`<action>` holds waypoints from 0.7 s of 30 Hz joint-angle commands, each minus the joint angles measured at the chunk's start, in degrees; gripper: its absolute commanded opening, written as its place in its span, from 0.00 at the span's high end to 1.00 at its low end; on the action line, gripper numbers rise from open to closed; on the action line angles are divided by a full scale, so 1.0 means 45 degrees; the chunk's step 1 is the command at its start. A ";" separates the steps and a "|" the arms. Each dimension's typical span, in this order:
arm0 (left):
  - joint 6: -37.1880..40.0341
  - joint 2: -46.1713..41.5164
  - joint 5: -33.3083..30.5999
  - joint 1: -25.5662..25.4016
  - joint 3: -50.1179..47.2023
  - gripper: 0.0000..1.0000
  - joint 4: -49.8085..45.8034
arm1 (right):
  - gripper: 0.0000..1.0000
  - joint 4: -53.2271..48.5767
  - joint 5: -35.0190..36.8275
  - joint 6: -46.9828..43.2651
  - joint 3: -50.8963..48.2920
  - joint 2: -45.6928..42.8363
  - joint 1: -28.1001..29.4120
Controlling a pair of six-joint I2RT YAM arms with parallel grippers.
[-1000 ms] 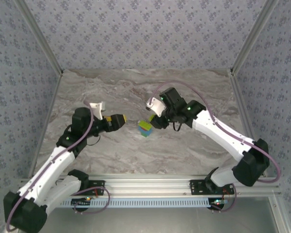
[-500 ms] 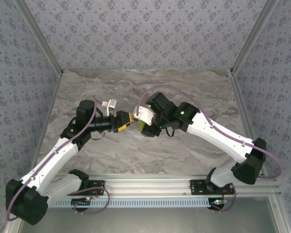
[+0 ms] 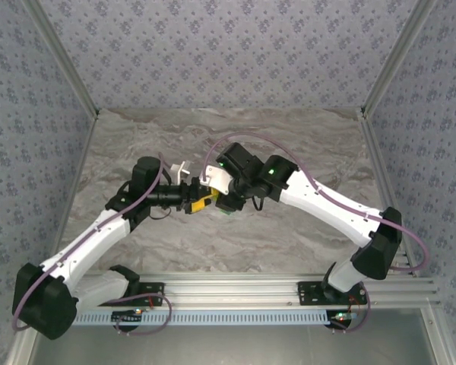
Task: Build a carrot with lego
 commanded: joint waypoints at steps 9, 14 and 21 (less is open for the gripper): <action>-0.1307 0.0140 0.0793 0.0011 -0.0348 0.31 0.2824 | 0.66 0.0672 -0.0675 -0.0042 -0.0410 -0.0874 -0.0203; -0.1407 0.0198 0.0927 -0.0175 -0.0265 0.38 0.2895 | 0.66 0.0819 -0.0758 -0.0041 -0.0483 -0.0848 -0.0222; -0.1280 0.0172 0.0862 -0.0227 -0.0539 0.30 0.2788 | 0.66 0.0880 -0.0999 -0.0070 -0.0340 -0.0807 -0.0222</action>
